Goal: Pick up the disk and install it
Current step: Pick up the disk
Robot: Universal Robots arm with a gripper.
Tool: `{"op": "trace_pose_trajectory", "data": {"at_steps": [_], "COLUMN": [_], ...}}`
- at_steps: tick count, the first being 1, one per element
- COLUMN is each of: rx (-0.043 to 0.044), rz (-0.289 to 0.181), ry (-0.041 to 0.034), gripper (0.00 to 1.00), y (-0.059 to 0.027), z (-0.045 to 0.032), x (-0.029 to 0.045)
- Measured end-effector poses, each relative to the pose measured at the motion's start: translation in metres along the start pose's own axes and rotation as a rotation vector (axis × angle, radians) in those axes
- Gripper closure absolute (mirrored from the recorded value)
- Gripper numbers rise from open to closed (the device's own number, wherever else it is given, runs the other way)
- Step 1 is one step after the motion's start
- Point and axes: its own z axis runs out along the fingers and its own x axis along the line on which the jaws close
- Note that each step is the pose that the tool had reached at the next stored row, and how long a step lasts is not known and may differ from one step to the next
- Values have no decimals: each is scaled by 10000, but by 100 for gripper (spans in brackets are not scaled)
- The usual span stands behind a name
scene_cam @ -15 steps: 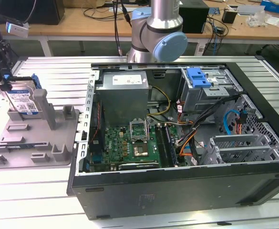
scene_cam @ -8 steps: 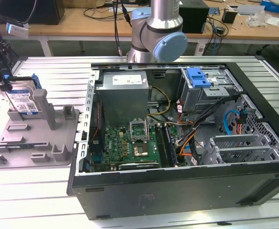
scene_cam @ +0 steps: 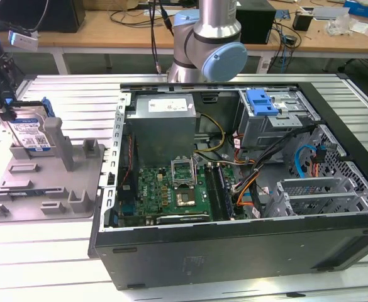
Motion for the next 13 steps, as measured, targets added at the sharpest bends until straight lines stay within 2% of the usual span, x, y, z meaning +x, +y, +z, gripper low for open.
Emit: {"op": "trace_pose_trajectory", "data": {"at_steps": [3, 13], "rx": [0, 2], "rz": [0, 0], "ry": [-1, 0], "gripper": [64, 64], "y": [0, 4], "z": [0, -1], "x": [0, 0]}}
